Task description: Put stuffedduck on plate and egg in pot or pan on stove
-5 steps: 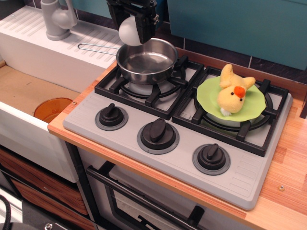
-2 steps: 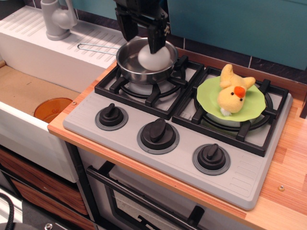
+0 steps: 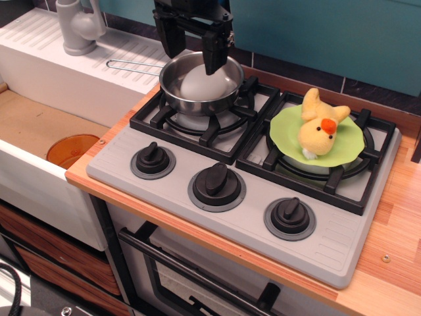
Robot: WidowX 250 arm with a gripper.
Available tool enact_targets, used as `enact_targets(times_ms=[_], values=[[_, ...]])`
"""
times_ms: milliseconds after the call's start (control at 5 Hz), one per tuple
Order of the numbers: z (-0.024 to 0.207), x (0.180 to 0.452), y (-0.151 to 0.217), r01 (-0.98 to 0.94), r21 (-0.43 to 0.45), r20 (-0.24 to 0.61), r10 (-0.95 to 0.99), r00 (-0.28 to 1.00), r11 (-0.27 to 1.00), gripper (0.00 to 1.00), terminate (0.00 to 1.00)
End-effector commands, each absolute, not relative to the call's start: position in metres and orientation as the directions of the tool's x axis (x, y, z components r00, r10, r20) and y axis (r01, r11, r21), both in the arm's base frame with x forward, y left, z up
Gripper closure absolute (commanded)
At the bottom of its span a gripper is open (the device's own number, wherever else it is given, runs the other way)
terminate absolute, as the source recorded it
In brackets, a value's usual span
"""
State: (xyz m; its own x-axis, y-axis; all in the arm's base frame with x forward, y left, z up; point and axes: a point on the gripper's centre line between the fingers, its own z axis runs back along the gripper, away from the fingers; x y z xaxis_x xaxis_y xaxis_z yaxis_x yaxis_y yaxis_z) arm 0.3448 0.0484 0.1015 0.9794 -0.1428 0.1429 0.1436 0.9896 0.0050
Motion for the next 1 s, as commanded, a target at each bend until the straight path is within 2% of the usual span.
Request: enact_targets(times_ms=[0, 400, 600, 800], values=[[0.125, 0.329, 0.006, 0.087, 0.019, 0.215, -0.089, 0.973, 0.996, 0.0, 0.0], [0.126, 0.318, -0.037, 0.019, -0.048, 0.206, -0.008, 0.978, 0.999, 0.0, 0.0], [0.127, 0.319, -0.038, -0.002, -0.052, 0.204, 0.013, 0.979, 0.999, 0.0, 0.0], [0.124, 0.324, -0.031, 0.03, -0.061, 0.217, -0.016, 0.976, 0.998, 0.0, 1.0]])
